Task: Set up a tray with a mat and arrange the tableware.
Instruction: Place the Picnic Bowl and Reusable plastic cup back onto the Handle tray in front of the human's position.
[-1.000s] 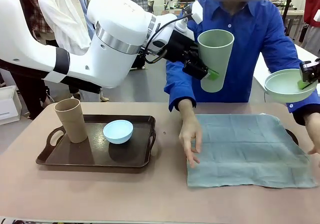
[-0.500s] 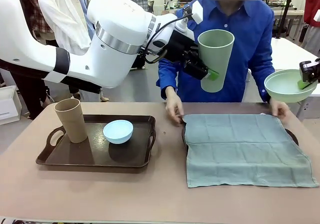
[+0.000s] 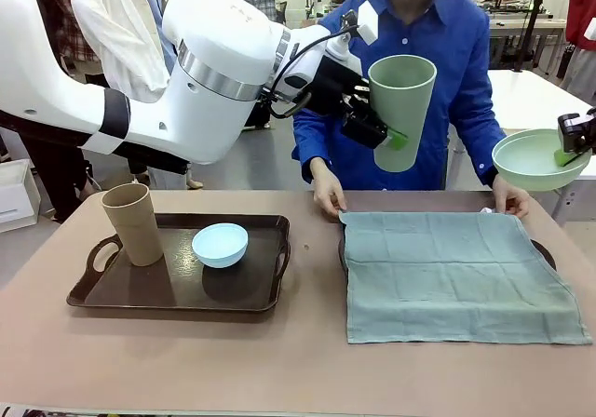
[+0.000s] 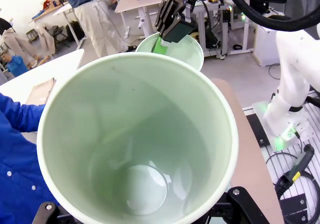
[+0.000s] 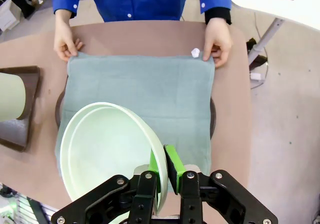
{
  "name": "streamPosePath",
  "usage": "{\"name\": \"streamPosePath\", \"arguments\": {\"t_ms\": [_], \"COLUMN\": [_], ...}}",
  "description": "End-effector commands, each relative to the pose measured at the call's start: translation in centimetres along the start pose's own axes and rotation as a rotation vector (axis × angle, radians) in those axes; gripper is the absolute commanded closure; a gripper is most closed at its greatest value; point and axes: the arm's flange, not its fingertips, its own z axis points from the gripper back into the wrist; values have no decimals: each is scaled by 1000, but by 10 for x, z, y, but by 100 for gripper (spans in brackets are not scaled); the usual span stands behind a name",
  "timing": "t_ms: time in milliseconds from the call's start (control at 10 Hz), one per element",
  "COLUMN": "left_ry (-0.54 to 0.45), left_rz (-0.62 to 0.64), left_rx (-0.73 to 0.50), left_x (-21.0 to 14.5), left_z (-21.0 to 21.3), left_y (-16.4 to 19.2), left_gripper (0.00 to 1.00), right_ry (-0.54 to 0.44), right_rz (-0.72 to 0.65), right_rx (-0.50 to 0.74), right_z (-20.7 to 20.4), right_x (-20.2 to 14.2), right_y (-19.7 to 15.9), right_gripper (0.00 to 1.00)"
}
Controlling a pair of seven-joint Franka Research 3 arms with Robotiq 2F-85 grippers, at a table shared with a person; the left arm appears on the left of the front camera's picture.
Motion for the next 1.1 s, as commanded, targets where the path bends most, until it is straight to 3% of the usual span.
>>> {"name": "streamPosePath", "arguments": {"t_ms": [0,900,1000], "left_ry": [-4,-4,0], "left_rz": [-1,-1,0], "left_rx": [-3,-3,0], "left_x": [2,2,0], "left_z": [1,1,0], "left_y": [0,0,0], "left_gripper": [73,73,16], "right_ry": [-13,-13,0], "right_rz": [4,4,0], "right_rx": [-4,-4,0], "right_z": [0,0,0], "right_x": [2,2,0], "right_y": [1,1,0], "right_gripper": [100,100,92]}}
